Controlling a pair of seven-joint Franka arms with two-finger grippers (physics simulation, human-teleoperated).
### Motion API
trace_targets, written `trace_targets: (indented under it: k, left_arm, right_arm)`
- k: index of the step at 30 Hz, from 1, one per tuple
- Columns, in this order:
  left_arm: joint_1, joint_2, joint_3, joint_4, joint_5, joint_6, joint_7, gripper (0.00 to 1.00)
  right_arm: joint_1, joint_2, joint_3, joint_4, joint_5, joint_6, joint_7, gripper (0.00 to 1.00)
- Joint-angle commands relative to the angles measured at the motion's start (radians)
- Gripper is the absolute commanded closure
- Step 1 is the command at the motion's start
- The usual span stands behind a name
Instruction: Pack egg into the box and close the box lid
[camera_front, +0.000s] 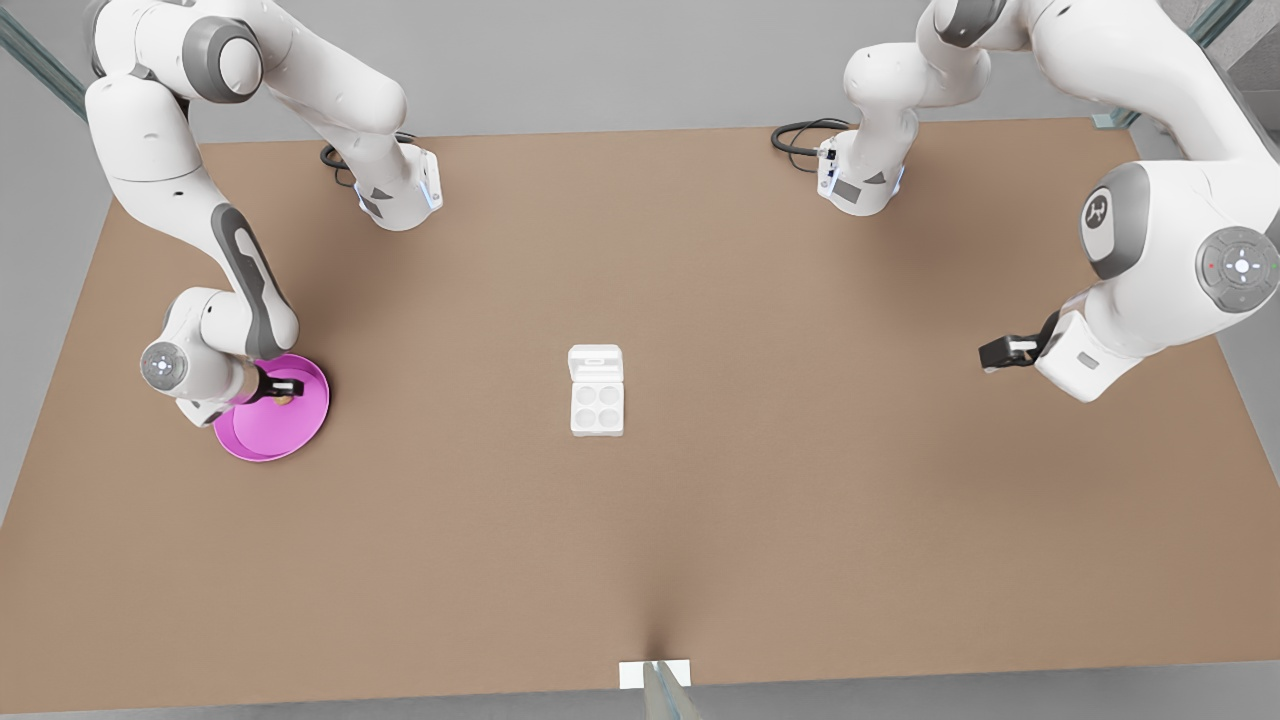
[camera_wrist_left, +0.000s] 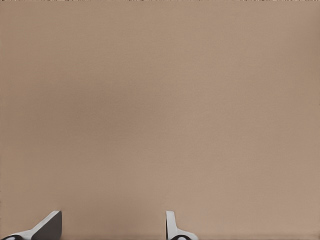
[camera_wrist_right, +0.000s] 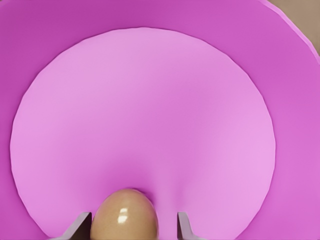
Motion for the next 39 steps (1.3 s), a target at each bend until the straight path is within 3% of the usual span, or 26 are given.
trace_targets:
  k: [1,10,33,35,37,39]
  left_arm:
    - [-0.001,0.000,0.000,0.000,0.000,-0.001,0.000,0.00]
    - [-0.001,0.000,0.002,0.005,0.005,0.008,0.001,0.00]
    - [-0.002,0.003,0.005,0.008,0.005,0.006,0.008,0.00]
    - [-0.002,0.003,0.005,0.008,0.005,0.006,0.006,0.00]
    - [-0.002,0.003,0.005,0.008,0.005,0.006,0.000,0.00]
    - [-0.002,-0.008,0.005,0.008,0.005,0.006,-0.003,0.00]
  right_arm:
    - [-0.001,0.000,0.000,0.000,0.000,0.000,0.000,0.37]
    - [-0.007,0.009,0.000,0.012,0.000,0.000,-0.008,0.43]
    - [-0.012,-0.003,0.005,0.034,0.002,-0.009,-0.020,0.44]
    - [0.001,-0.011,0.031,0.055,0.015,-0.014,-0.017,0.44]
    - [0.013,-0.003,0.136,0.101,0.078,-0.020,0.026,0.44]
    - [0.166,-0.002,0.141,0.117,0.169,-0.020,0.101,0.44]
